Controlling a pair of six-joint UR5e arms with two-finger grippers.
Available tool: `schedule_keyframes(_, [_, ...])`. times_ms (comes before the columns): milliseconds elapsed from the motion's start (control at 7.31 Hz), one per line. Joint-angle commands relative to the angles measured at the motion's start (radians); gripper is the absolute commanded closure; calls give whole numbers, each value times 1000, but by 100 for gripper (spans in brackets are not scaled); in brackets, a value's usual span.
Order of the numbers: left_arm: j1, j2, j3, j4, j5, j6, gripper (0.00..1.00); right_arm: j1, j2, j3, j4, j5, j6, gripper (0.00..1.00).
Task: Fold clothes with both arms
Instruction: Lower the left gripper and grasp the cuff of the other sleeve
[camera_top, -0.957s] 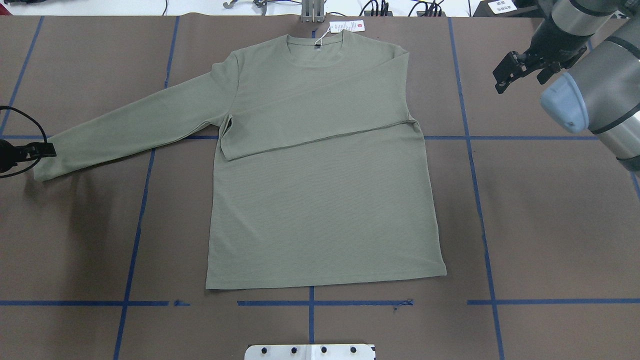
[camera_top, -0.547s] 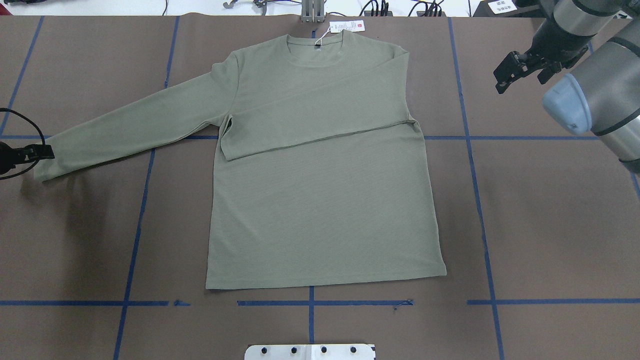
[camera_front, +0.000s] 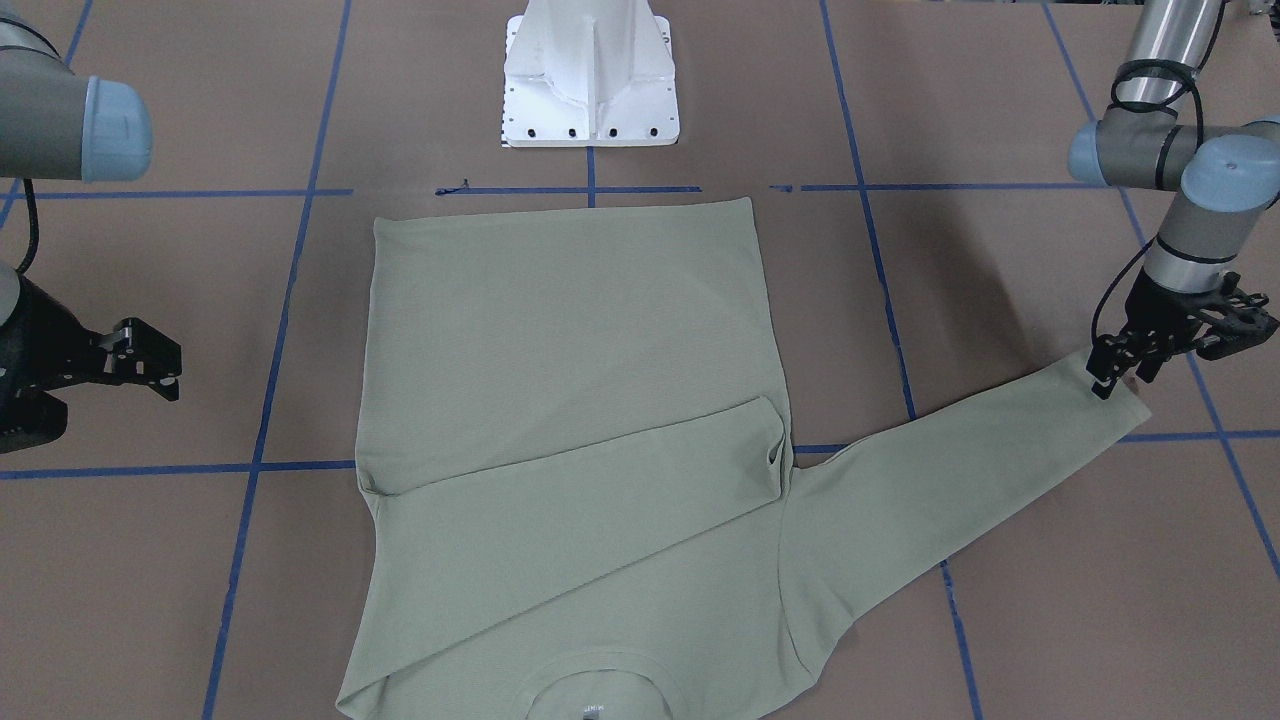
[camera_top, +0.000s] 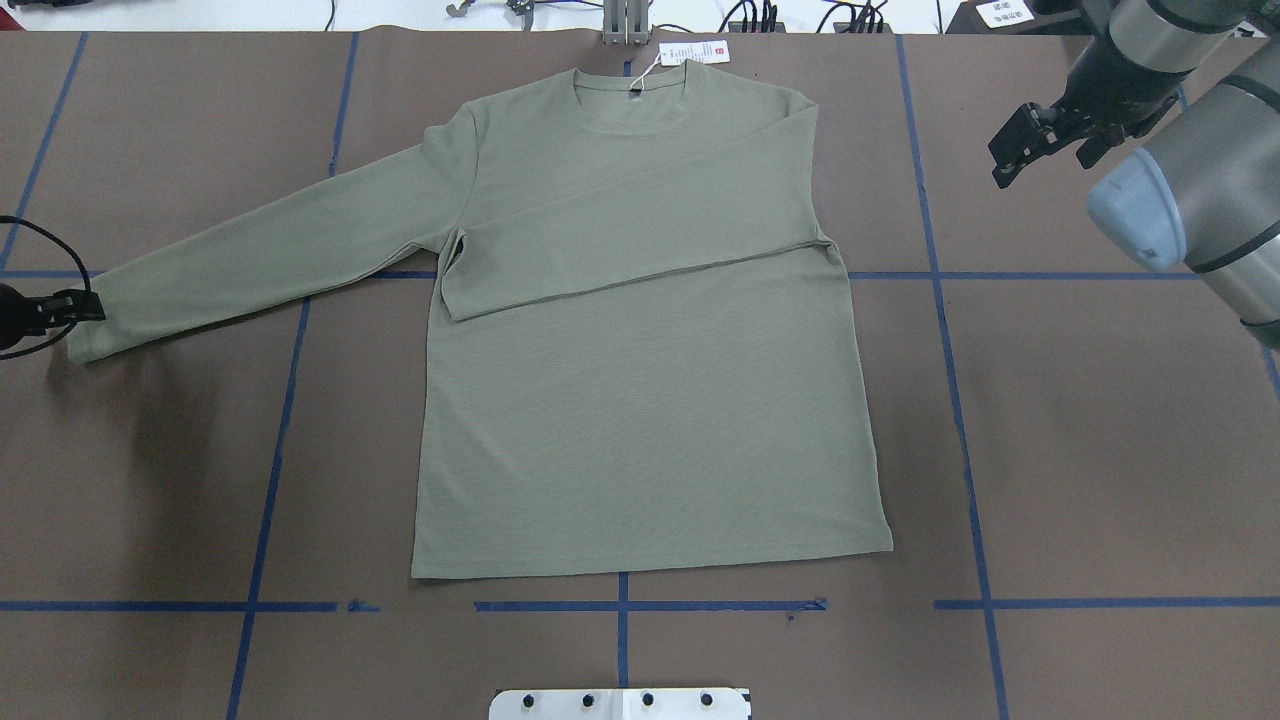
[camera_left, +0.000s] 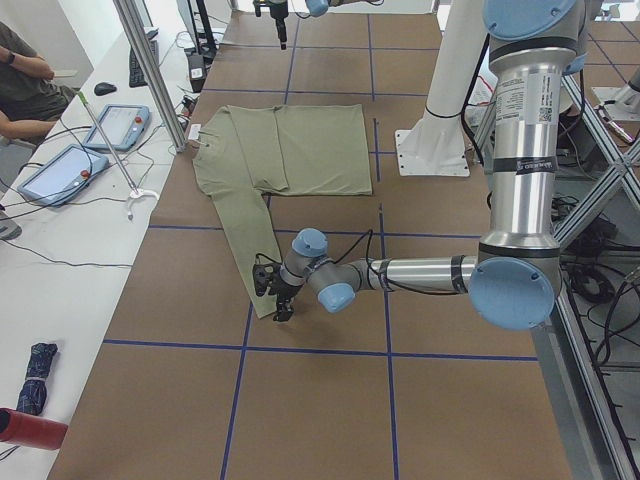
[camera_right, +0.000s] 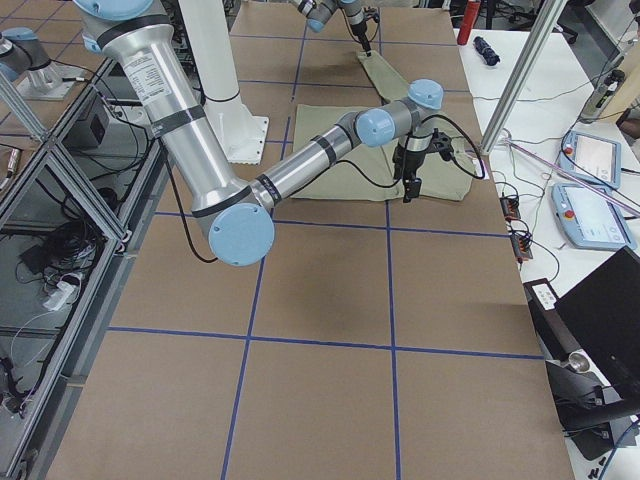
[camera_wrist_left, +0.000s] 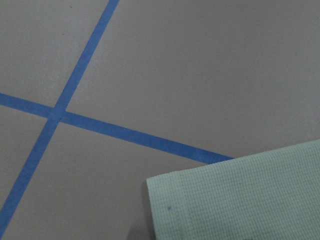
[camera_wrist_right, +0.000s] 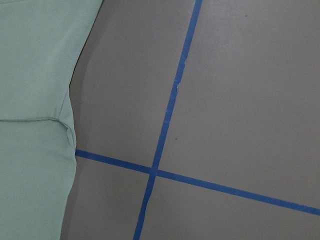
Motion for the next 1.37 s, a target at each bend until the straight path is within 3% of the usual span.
schedule_keyframes(0, [1,-2,-1,0,-1,-5,52,1,-4,3,0,0,0,0])
schedule_keyframes(274, [1,-2,-7,1,1,-5,71,1,-6,2,0,0,0,0])
schedule_keyframes(684, [1,-2,-10,1,-2,-11,86,1,-6,3,0,0,0,0])
schedule_keyframes(821, [1,-2,-16,1,-4,-61,99,1,-6,2,0,0,0,0])
schedule_keyframes(1231, [-1,-12,-79,12,-83,-69,100,17,-21,6,1,14,0,0])
